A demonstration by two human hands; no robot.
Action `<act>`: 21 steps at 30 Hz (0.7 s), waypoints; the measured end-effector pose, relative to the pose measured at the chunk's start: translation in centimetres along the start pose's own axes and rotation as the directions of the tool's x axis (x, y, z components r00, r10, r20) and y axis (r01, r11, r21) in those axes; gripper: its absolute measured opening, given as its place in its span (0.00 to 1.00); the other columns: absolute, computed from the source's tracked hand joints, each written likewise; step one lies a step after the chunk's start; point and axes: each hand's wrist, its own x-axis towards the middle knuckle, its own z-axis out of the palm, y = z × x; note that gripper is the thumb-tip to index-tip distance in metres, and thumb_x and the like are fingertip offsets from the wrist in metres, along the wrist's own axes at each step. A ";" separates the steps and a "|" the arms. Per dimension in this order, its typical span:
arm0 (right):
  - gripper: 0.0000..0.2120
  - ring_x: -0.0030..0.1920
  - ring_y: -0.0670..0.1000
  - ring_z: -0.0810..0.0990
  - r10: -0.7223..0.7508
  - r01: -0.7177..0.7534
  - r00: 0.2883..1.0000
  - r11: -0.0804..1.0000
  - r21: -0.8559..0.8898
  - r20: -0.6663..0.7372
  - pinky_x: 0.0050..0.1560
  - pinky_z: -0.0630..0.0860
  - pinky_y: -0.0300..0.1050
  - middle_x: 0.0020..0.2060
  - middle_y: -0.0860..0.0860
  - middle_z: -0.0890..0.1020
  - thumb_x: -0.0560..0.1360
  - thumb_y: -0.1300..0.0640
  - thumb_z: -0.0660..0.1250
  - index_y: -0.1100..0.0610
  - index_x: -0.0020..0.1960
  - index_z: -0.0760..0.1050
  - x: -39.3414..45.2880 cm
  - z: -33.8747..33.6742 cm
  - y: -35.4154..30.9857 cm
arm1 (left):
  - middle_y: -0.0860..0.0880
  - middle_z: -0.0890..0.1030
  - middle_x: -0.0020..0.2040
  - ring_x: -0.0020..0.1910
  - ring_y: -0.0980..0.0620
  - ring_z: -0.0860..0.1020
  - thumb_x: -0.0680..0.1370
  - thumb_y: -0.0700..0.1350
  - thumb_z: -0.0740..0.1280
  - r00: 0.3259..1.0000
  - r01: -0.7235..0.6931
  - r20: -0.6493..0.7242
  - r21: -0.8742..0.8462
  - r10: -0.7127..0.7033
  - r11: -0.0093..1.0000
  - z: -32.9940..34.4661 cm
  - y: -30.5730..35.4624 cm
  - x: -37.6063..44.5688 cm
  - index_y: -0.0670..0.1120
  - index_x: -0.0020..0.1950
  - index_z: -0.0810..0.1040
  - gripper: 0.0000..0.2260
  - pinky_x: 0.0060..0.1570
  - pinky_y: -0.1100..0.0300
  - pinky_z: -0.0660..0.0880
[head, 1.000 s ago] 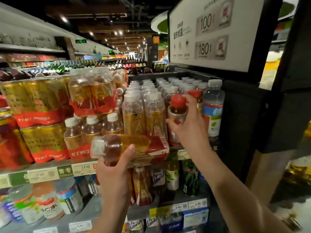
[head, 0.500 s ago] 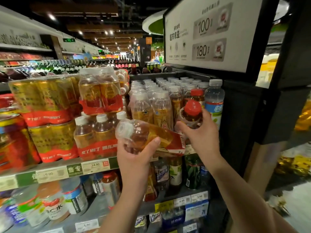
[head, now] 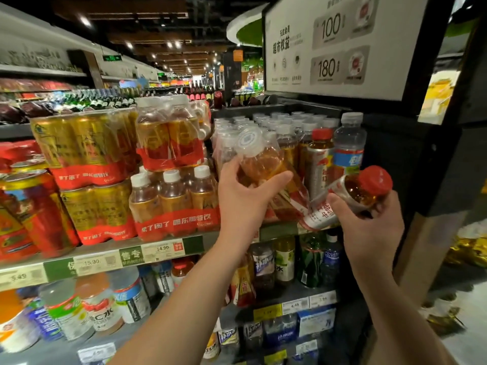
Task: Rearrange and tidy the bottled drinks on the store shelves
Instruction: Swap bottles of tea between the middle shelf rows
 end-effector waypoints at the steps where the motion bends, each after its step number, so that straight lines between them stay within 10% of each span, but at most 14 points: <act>1: 0.26 0.51 0.39 0.82 -0.002 0.001 1.000 1.000 0.014 0.007 0.52 0.78 0.32 0.52 0.43 0.82 0.67 0.51 0.78 0.54 0.62 0.74 0.2 -0.4 0.2 | 0.56 0.81 0.59 0.58 0.56 0.81 0.64 0.61 0.80 1.000 -0.005 -0.009 0.033 0.006 0.999 0.7 0.1 0.3 0.55 0.64 0.75 0.32 0.58 0.56 0.79; 9: 0.29 0.55 0.40 0.81 0.092 -0.106 0.987 0.989 0.101 0.134 0.56 0.77 0.36 0.56 0.44 0.82 0.66 0.50 0.78 0.50 0.64 0.73 3.3 -4.4 2.1 | 0.54 0.75 0.58 0.57 0.57 0.74 0.66 0.59 0.79 0.989 -0.055 -0.113 0.335 0.098 0.941 8.1 1.1 1.8 0.54 0.61 0.75 0.27 0.59 0.61 0.74; 21: 0.28 0.56 0.40 0.80 0.180 -0.243 0.933 0.954 0.175 0.313 0.62 0.78 0.45 0.55 0.42 0.81 0.66 0.54 0.80 0.48 0.63 0.74 6.5 -6.7 5.2 | 0.47 0.81 0.61 0.72 0.44 0.67 0.69 0.68 0.72 0.946 -0.086 -0.100 0.841 0.309 0.534 12.3 0.5 4.4 0.49 0.69 0.69 0.36 0.72 0.45 0.54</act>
